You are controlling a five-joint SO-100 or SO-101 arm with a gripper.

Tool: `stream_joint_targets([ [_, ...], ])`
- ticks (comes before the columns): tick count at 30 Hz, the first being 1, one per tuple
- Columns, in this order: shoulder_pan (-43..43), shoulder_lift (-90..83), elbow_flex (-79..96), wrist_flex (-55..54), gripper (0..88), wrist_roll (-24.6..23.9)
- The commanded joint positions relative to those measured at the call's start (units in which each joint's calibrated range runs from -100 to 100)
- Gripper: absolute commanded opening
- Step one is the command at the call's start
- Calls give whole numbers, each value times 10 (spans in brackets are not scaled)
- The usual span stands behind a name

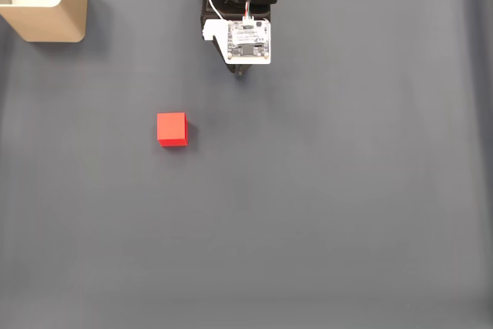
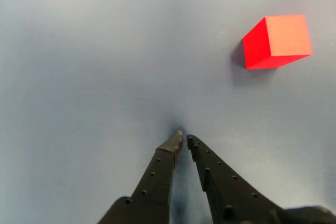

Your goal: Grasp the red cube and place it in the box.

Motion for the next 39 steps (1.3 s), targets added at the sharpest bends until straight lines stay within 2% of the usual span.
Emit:
stream_joint_targets([
  [1, 3, 0, 8, 10, 0, -3],
  [12, 3, 0, 8, 1, 0, -5],
  [27, 8, 3, -1, -159, 0, -11],
  [39, 8, 116, -140, -199, 0, -15],
])
